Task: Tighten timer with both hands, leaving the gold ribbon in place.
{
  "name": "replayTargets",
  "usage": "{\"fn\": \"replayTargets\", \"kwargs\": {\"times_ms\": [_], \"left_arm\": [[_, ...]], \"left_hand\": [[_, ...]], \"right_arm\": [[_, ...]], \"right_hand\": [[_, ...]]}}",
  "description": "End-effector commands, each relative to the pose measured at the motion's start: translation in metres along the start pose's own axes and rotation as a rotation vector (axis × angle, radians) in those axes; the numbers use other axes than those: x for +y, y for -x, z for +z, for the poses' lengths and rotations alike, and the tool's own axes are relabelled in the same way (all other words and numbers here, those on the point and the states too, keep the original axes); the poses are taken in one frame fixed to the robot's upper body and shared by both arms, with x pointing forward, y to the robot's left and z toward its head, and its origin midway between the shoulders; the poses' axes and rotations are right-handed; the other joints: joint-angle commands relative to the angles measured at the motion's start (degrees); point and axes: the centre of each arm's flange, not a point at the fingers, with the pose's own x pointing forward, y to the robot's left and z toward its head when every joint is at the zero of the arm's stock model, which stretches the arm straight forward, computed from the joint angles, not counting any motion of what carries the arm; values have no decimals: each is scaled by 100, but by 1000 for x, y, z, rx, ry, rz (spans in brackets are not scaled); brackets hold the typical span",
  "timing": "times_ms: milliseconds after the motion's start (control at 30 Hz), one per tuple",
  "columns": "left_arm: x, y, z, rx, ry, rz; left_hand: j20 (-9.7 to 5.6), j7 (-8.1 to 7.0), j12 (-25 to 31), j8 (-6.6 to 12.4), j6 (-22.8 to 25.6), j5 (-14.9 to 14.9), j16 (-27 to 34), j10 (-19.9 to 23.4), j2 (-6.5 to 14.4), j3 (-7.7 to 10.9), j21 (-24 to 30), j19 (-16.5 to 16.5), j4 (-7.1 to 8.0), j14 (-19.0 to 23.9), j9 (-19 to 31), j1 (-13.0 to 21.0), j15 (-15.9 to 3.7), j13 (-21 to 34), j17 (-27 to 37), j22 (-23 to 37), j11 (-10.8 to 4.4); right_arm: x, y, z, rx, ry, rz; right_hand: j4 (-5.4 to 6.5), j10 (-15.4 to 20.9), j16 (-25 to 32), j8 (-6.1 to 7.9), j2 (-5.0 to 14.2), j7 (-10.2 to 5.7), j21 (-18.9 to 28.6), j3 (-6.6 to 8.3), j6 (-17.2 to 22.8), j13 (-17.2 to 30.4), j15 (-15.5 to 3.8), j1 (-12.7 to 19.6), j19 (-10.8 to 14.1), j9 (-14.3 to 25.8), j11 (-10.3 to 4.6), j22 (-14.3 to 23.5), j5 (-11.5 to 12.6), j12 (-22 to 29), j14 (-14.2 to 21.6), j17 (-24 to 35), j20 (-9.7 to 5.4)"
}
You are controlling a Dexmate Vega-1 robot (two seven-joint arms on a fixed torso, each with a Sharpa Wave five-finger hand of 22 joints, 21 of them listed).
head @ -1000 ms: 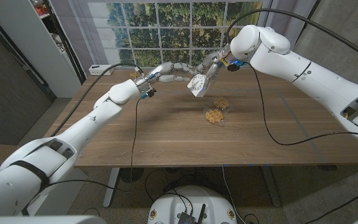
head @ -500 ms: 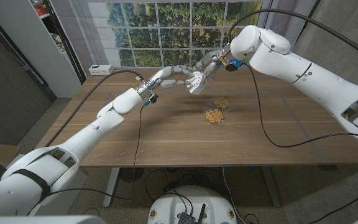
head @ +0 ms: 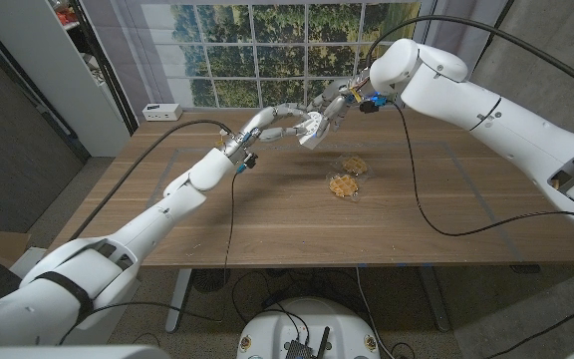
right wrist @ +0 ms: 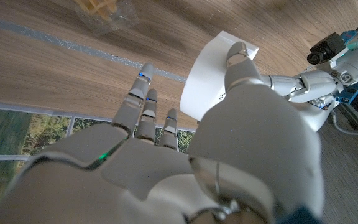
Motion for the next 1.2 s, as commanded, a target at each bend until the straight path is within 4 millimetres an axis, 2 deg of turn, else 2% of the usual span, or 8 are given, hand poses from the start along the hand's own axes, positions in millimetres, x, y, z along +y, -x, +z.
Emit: {"fn": "replayTargets", "kwargs": {"times_ms": [33, 133, 333, 567, 667, 867, 1067, 1200], "left_arm": [[-11, -4, -6, 11, 22, 79], [-13, -5, -7, 12, 32, 113], [-15, -6, -7, 13, 43, 155], [-15, -6, -8, 17, 51, 155], [-14, -5, -8, 16, 51, 140], [-7, 0, -5, 6, 19, 85], [4, 1, 1, -20, -36, 24], [11, -2, 4, -46, -72, -14]], "left_hand": [[-21, 105, 73, 100, 158, 31, 36, 115, 2, -31, 30, 35, 16, 79, 56, 14, -374, 58, 34, 17, -23], [-17, 138, 97, 159, 246, 31, 57, 166, 11, -42, 33, 26, 25, 129, 92, 10, -389, 85, 47, 20, -14], [-42, 181, 177, 296, 423, 31, 118, 355, 26, -56, 66, 72, 20, 284, 184, 38, -448, 154, 74, 26, -102], [-38, 223, 201, 414, 557, 43, 147, 406, 105, -13, 87, 84, -9, 366, 271, 141, -469, 215, 97, 32, -79], [-23, 225, 215, 474, 618, 60, 150, 433, 197, 54, 96, 74, -54, 385, 323, 275, -466, 255, 108, 37, -24], [-7, 314, 216, 499, 675, 78, 130, 428, 319, 142, 114, 67, -100, 357, 334, 450, -444, 307, 121, 46, 7], [2, 330, 217, 504, 749, 99, 135, 427, 396, 215, 138, 79, -145, 387, 309, 610, -448, 343, 130, 52, 14], [2, 312, 236, 525, 854, 112, 138, 481, 454, 255, 159, 90, -139, 393, 288, 688, -443, 371, 145, 59, -41]], "right_arm": [[-5, -6, 3, -37, -25, 5], [-6, -7, 3, -39, -28, 6], [-8, -9, 2, -46, -34, 5], [-10, -9, 2, -52, -48, 15], [-10, -9, 2, -52, -52, 18], [-11, -9, 3, -54, -44, 31], [-14, -10, 3, -58, -34, 48], [-17, -10, 2, -58, -35, 58]], "right_hand": [[5, 46, 18, 382, 33, 1099, 18, 3, 1420, 32, 4, -45, 45, 340, 2, 14, 29, 21, 44, 8, 18], [6, 50, 12, 382, 39, 1094, 14, 3, 1422, 32, 3, -49, 47, 349, -2, 14, 32, 16, 40, 9, 23], [5, 58, -3, 383, 46, 1100, 7, 4, 1424, 33, 28, -55, 53, 364, 1, 13, 37, 7, 24, 9, 27], [3, 61, -15, 386, 57, 1102, -3, 5, 1432, 33, 22, -61, 60, 385, 3, 13, 43, -8, 19, 9, 30], [1, 63, -18, 388, 59, 1118, -5, 6, 1438, 33, 19, -62, 64, 390, 4, 13, 45, -13, 21, 8, 30], [-2, 71, -29, 383, 69, 1114, -12, 8, 1438, 34, 12, -67, 75, 402, 0, 13, 49, -25, 14, 8, 31], [-18, 83, -39, 380, 90, 1105, -28, 23, 1446, 35, -43, -43, 64, 415, -13, 13, 56, -37, 5, 9, 29], [-30, 86, -45, 381, 105, 1101, -35, 36, 1461, 35, -55, -22, 58, 418, -22, 13, 60, -45, -4, 9, 4]]}}
